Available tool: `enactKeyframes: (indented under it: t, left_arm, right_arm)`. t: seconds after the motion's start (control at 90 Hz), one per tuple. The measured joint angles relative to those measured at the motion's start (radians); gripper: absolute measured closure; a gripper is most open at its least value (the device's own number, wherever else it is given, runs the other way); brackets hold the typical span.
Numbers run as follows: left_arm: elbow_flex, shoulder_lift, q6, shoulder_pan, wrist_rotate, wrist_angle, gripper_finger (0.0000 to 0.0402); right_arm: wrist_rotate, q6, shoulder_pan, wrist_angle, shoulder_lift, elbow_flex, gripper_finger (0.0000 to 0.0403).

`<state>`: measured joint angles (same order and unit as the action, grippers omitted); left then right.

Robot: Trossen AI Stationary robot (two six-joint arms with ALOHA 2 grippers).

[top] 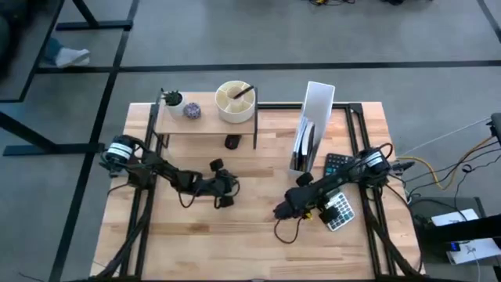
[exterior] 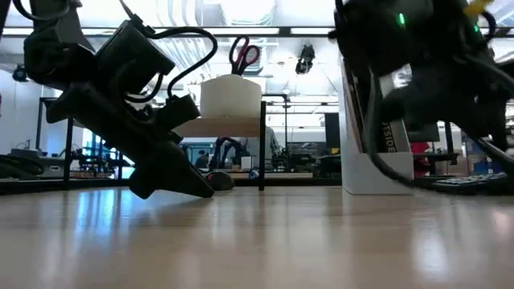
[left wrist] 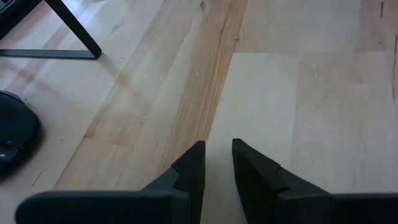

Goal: Stock shelves
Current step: Put the white calculator into the white file holder

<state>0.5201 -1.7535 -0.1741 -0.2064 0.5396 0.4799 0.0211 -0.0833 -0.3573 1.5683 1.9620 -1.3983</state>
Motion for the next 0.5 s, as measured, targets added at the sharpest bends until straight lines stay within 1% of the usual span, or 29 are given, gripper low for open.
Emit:
enactKeyframes:
  t: [0.233,0.422,0.5]
  left_arm:
    - [0.000,0.000,0.000,0.000,0.000,0.000,0.0335]
    - [-0.001,0.000,0.000,0.000,0.000,0.007,0.0335]
    - [-0.001,0.000,0.000,0.000,0.000,0.007,0.0335]
  right_arm:
    - [0.011,0.289,0.000,-0.004,-0.150,-0.042,0.0402]
    - [0.077,0.593,0.002,-0.004,-0.310,-0.047,0.0402]
    - [0.125,0.697,0.003,0.001,-0.376,-0.047,0.0402]
